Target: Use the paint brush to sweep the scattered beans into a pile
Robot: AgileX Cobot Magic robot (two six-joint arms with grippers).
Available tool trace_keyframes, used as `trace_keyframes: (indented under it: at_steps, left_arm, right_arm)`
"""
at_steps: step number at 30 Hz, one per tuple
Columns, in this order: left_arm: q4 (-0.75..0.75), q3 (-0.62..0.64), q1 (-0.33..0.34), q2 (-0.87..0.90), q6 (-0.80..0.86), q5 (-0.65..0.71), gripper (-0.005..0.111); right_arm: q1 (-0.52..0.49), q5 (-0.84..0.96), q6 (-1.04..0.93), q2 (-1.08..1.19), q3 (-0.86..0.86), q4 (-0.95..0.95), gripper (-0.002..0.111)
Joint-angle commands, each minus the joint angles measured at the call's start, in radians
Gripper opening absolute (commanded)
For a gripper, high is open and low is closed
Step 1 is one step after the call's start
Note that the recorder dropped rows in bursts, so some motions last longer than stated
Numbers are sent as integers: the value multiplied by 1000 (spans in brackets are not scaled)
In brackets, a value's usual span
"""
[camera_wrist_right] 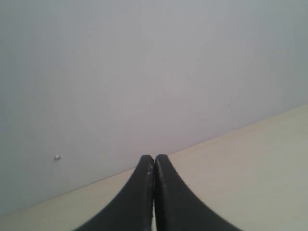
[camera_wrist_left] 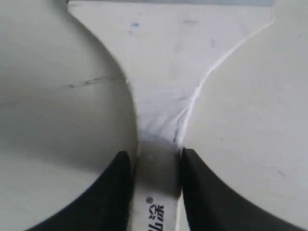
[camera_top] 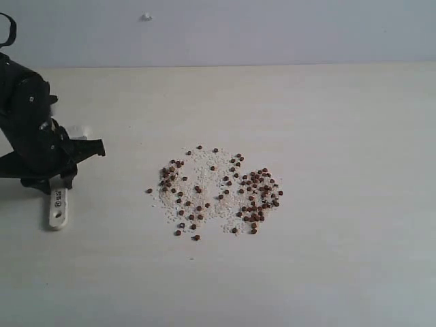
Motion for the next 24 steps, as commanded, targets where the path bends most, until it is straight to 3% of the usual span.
trace_keyframes:
  at_steps: [1,2,24]
  left_arm:
    - [9,-3,3,4,157,3,5]
    - [9,-3,3,4,196,3,0]
    - [5,-27,3,-27,505,-75,0]
  right_arm:
    - [1,-1,-1,-7,5,4,0]
    - [1,-1,-1,-7,5,4,0]
    - [1,-1,-1,-7,5,4,0]
